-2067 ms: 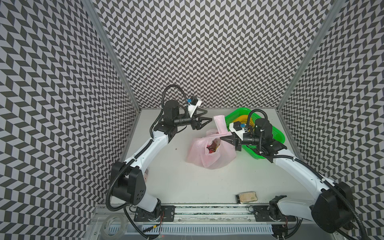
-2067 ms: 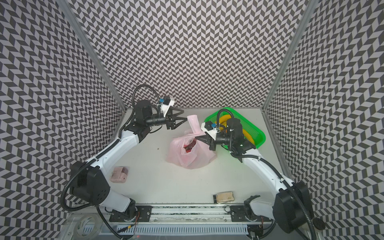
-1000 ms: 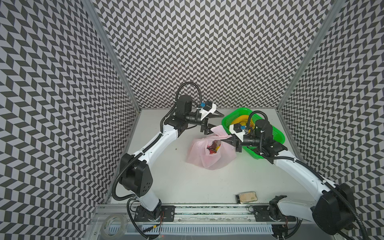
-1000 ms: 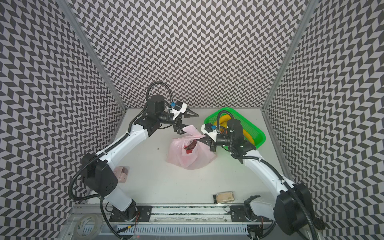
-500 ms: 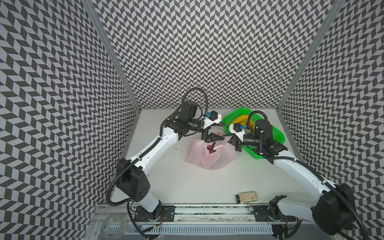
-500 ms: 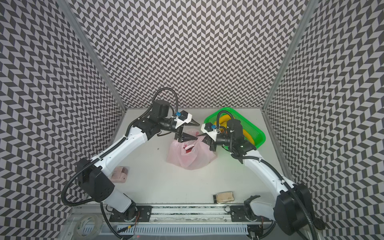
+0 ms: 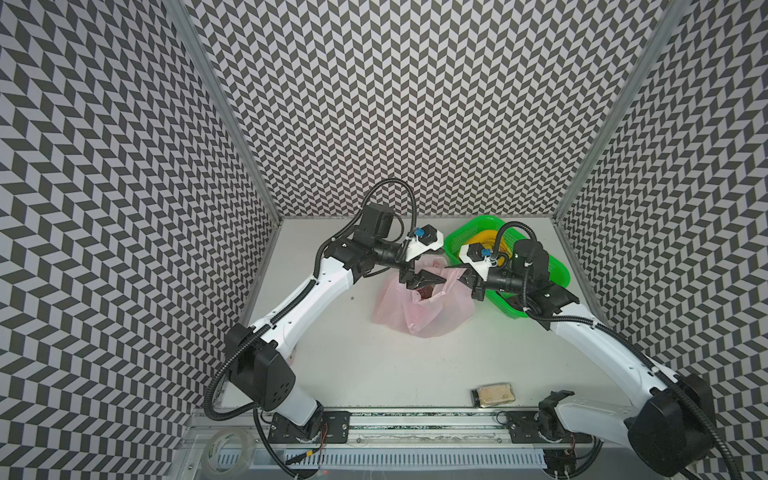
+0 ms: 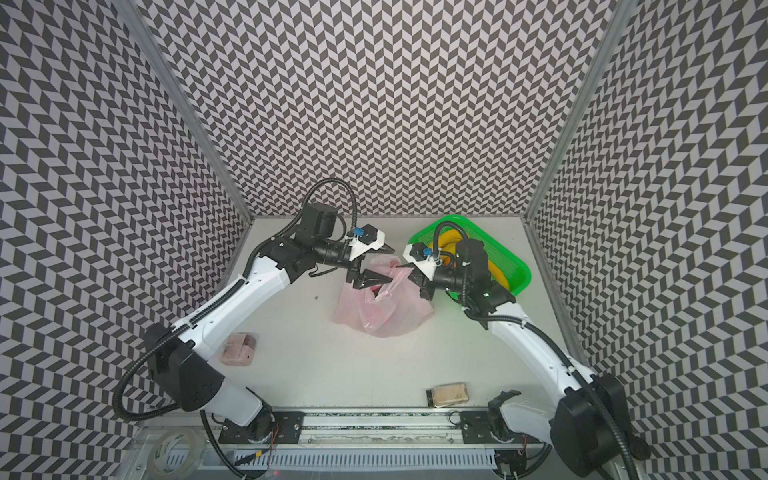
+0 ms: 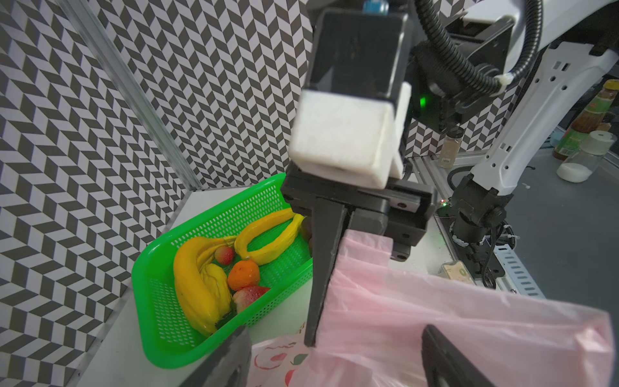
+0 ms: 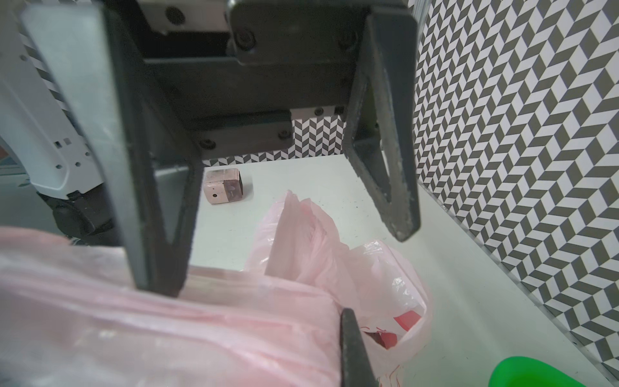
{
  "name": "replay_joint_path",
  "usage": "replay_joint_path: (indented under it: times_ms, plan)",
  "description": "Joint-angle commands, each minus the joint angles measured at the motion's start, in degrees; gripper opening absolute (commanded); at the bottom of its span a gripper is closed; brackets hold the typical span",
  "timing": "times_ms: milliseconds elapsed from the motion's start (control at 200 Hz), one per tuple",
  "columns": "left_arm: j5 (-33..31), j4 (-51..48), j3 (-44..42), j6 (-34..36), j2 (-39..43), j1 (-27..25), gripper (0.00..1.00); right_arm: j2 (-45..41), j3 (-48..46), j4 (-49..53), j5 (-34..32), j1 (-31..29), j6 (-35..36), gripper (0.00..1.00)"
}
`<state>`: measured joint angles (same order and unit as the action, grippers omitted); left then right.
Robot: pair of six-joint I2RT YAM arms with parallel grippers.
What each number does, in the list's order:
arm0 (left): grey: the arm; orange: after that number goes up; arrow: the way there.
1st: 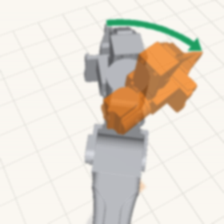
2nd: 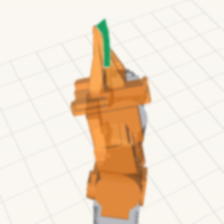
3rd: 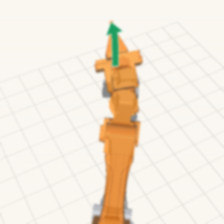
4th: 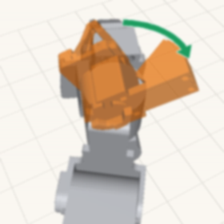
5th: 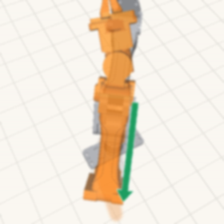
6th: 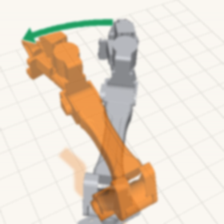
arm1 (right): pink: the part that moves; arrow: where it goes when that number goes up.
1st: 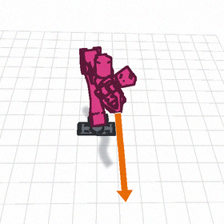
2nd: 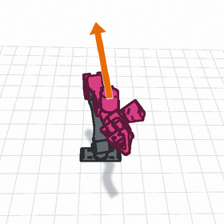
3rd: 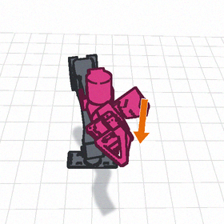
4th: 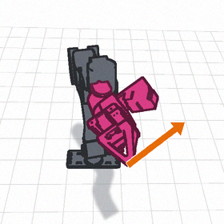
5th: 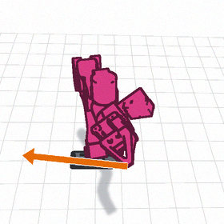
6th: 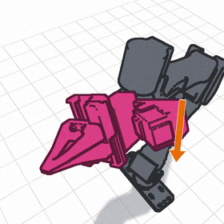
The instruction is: Place the fake fruits into the plastic bag and tie a complex knot
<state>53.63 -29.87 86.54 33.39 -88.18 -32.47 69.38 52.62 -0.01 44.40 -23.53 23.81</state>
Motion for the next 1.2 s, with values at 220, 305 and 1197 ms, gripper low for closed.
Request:
replay_joint_path:
  times_ms: [220,305,1197]
  plan:
    - [-3.6,5.1,1.9,-13.1,2.6,-0.5,0.89,-2.7,-1.5,-2.6,-0.7,-2.0,4.0,0.0]
    - [-5.8,4.6,3.8,-14.1,1.0,-0.5,0.88,-2.8,-1.5,-2.6,-0.5,-2.1,4.1,0.0]
    - [-17.1,-6.6,1.7,-0.2,0.2,-5.3,0.93,-2.4,-0.9,-2.5,-4.5,-2.2,3.3,0.0]
